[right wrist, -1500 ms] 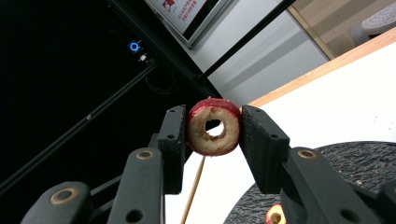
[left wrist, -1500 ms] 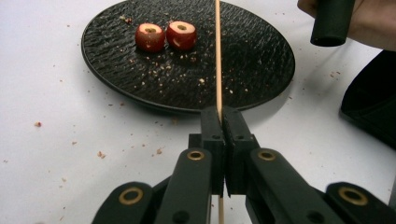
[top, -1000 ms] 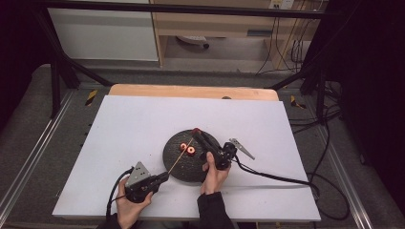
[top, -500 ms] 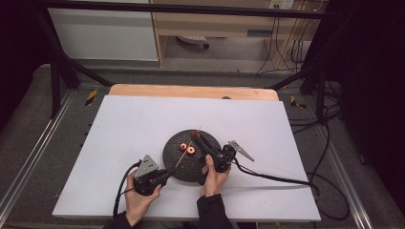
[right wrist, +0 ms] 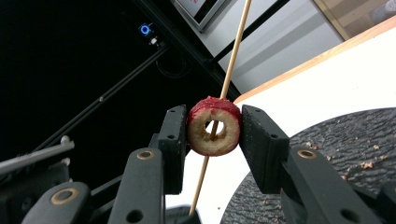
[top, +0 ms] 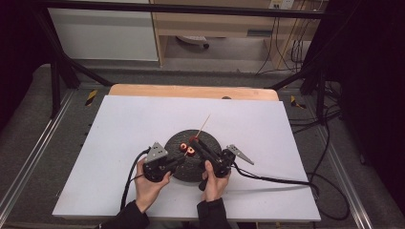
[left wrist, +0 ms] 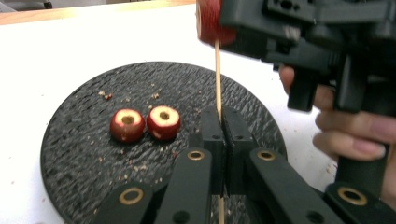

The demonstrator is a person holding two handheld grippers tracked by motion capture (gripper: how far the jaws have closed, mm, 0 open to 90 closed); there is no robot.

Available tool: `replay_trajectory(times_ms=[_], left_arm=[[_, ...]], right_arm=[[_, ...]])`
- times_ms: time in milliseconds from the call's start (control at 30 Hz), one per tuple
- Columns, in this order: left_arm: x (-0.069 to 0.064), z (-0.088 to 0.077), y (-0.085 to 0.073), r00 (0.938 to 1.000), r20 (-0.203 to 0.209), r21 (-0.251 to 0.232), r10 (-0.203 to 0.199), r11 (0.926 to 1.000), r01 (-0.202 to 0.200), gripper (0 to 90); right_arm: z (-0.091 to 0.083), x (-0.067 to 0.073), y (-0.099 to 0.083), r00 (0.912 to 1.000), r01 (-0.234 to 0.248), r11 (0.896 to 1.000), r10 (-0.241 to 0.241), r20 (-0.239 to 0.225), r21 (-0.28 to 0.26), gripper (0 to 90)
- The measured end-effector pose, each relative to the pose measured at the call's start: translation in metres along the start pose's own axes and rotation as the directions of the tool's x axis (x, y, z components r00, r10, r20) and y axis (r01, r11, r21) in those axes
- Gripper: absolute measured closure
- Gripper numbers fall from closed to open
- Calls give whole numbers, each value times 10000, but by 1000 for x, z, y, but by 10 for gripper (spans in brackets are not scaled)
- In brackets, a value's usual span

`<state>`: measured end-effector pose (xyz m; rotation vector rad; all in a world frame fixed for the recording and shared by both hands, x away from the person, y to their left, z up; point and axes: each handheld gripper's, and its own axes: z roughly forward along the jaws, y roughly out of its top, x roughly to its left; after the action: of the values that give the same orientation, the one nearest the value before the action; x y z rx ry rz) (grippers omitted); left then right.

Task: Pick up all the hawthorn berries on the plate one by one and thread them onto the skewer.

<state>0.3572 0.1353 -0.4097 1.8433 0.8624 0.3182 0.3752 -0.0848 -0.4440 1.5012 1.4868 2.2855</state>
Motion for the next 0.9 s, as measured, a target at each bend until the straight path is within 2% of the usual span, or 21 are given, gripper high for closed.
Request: replay_trajectory(times_ms=[467, 633, 733, 800, 833, 867, 900], left_arm=[[-1, 7, 7, 9999, 20, 35, 167, 9999, -167, 885], [0, 4, 4, 9997, 54, 126, 245, 9996, -245, 885], [3, 0, 0, 9996, 31, 215, 278, 9994, -279, 885], [7, -5, -3, 9997, -6, 281, 254, 9993, -254, 884], [9, -7, -4, 9998, -21, 289, 215, 9994, -214, 885], [12, -10, -6, 9998, -22, 318, 200, 9993, -200, 885], [14, -13, -7, 9998, -30, 360, 180, 9992, -178, 885]], right_arm=[[-4, 1, -7, 9999, 130, 9991, -132, 53, 407, 621], [-5, 2, -5, 9995, 284, 9984, -291, 150, 496, 538], [-7, 4, 0, 9979, 564, 9965, -582, 274, 618, 460], [-8, 4, 1, 9971, 673, 9952, -696, 303, 704, 442], [-9, 3, 4, 9945, 915, 9918, -956, 428, 893, 395], [-9, 3, 4, 9945, 915, 9918, -956, 428, 893, 395], [-11, 3, 7, 9918, 1096, 9870, -1164, 527, 1174, 348]])
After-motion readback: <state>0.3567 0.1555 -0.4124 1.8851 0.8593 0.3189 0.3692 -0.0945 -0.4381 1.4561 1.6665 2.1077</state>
